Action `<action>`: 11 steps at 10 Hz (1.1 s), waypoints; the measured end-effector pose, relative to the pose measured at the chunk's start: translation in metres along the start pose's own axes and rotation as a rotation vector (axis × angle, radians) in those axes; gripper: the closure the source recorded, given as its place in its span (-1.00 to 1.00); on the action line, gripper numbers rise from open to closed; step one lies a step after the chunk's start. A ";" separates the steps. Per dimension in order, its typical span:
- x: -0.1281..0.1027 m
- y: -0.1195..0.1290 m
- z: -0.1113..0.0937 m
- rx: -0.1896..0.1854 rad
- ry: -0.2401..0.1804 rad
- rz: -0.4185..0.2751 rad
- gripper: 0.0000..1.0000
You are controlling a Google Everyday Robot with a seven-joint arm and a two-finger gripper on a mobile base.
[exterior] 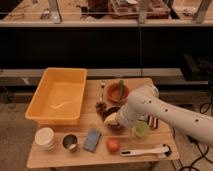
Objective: Place apple in tray
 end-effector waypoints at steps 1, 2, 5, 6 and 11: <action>0.000 0.001 0.000 0.000 0.002 0.002 -0.60; 0.000 0.000 0.000 0.000 0.001 0.000 -0.60; 0.003 -0.004 0.007 -0.030 -0.014 -0.014 -0.60; 0.003 -0.011 0.020 -0.054 -0.026 -0.033 -0.60; -0.004 -0.010 0.062 -0.172 -0.054 -0.104 -0.60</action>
